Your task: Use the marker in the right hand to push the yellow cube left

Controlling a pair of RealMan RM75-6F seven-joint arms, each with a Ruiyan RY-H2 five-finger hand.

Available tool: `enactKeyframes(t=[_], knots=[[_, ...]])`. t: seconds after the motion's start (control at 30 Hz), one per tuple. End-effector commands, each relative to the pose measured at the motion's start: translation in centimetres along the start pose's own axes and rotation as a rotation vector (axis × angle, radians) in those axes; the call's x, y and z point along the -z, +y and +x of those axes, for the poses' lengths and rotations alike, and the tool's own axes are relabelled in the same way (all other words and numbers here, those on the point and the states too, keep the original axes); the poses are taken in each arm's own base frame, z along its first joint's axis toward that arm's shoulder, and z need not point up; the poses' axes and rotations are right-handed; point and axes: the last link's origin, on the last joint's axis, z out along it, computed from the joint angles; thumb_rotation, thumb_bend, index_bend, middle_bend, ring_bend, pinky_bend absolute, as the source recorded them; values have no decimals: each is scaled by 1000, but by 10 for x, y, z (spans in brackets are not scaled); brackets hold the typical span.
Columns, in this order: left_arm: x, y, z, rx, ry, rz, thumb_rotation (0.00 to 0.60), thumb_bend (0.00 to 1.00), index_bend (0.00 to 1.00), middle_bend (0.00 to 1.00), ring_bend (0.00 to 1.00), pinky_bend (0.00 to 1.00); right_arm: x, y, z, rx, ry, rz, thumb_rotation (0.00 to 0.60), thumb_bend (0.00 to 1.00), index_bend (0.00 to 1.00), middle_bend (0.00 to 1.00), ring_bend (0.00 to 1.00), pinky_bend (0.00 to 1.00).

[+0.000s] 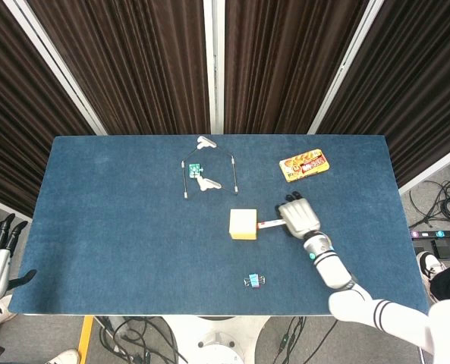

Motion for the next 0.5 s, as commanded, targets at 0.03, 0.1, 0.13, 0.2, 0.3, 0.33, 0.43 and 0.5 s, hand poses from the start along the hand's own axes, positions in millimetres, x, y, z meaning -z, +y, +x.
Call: enactKeyframes(t=[0.03, 0.1, 0.13, 0.2, 0.3, 0.33, 0.43, 0.5], knots=[[1, -1, 1, -2, 1, 0, 600, 34, 176, 124, 101, 97, -12, -24, 6, 2, 1, 31, 600, 439, 649, 625, 208, 145], [1, -2, 1, -1, 4, 0, 600, 34, 175, 123, 101, 97, -18, -37, 9, 5, -2, 47, 600, 439, 649, 625, 208, 143], [1, -2, 2, 0, 6, 0, 600, 34, 175, 123, 101, 97, -20, -43, 10, 3, -5, 52, 600, 439, 649, 625, 208, 143], [2, -3, 2, 1, 7, -2, 600, 34, 175, 123, 101, 97, -25, -54, 12, 9, -8, 63, 600, 439, 649, 625, 208, 141], [3, -2, 3, -2, 8, -6, 600, 34, 175, 123, 101, 97, -28, -62, 16, 20, -8, 62, 600, 439, 649, 626, 208, 138], [3, -2, 4, -1, 9, -8, 600, 34, 175, 123, 101, 97, -28, -62, 16, 22, -10, 59, 600, 439, 649, 626, 208, 137], [5, -2, 5, -2, 12, -8, 600, 34, 175, 123, 101, 97, -24, -54, 15, 37, -17, 32, 600, 439, 649, 626, 208, 135], [6, -2, 5, -2, 10, -9, 600, 34, 176, 123, 101, 97, -21, -48, 13, 43, -30, 13, 600, 439, 649, 626, 208, 134]])
